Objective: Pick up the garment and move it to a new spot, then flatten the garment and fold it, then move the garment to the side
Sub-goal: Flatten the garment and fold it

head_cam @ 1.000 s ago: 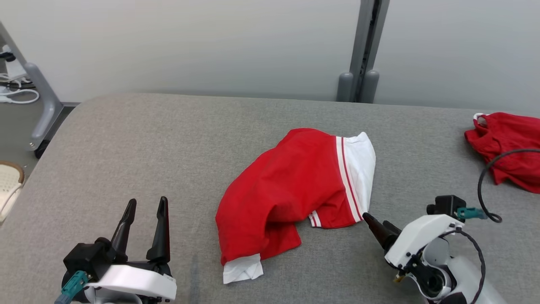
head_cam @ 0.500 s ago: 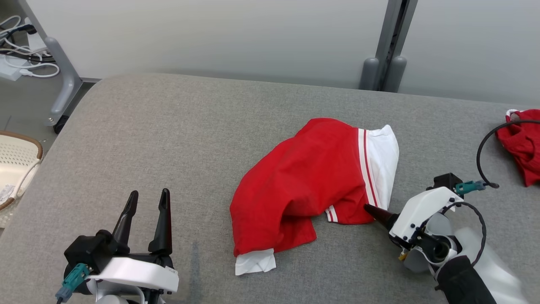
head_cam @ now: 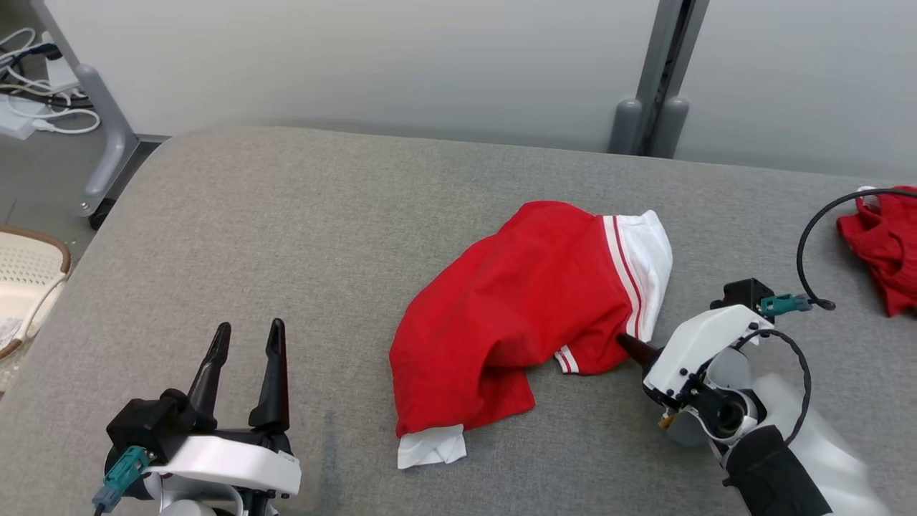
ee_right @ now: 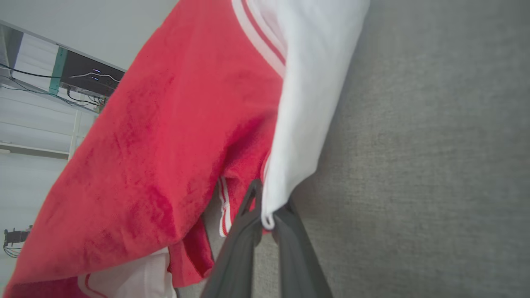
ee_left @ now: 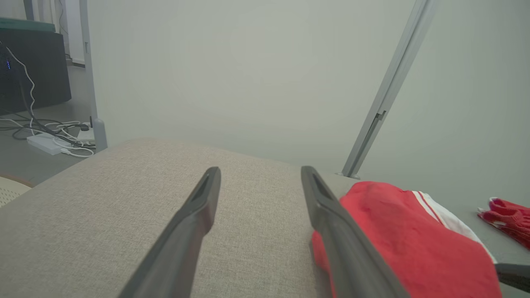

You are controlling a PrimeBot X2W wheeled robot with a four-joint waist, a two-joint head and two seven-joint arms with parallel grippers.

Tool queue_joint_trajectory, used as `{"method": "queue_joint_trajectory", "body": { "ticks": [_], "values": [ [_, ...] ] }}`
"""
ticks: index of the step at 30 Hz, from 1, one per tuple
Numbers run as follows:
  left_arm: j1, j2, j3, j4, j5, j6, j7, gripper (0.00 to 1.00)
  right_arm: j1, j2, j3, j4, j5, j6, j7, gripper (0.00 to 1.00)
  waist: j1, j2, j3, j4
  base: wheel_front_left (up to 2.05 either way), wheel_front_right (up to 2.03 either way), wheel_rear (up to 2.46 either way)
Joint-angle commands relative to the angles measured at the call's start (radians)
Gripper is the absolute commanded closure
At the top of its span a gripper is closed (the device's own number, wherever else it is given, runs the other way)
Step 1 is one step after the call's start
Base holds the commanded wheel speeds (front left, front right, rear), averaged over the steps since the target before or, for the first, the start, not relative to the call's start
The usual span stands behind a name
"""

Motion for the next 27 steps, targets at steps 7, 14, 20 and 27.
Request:
{"method": "queue_joint_trajectory", "body": {
  "ticks": [7,14,20,27],
  "values": [
    [0.017,0.004,0.007,-0.003,0.011,0.005,-0.004,0.0,0.053,-0.059,0.04,-0.1,-0.013,0.001,-0.064,1.0,0.0,0.0,-0.03,-0.046,0.0,0.0,0.0],
    [0.038,0.004,0.018,-0.012,0.008,0.006,-0.004,0.0,0.177,-0.198,0.04,-0.307,-0.03,0.001,-0.062,1.0,0.0,0.0,-0.046,-0.125,0.0,0.0,0.0],
    [0.038,0.004,0.018,-0.017,0.005,0.008,-0.004,0.0,0.278,-0.278,0.016,-0.458,-0.06,0.001,0.006,1.0,0.0,0.0,-0.045,-0.172,0.0,0.0,0.0],
    [0.028,0.004,0.021,-0.016,0.009,0.008,-0.004,0.0,0.46,-0.355,-0.14,-0.654,-0.143,0.001,0.141,1.0,0.0,0.0,-0.03,-0.209,0.0,0.0,0.0]
  ]
}}
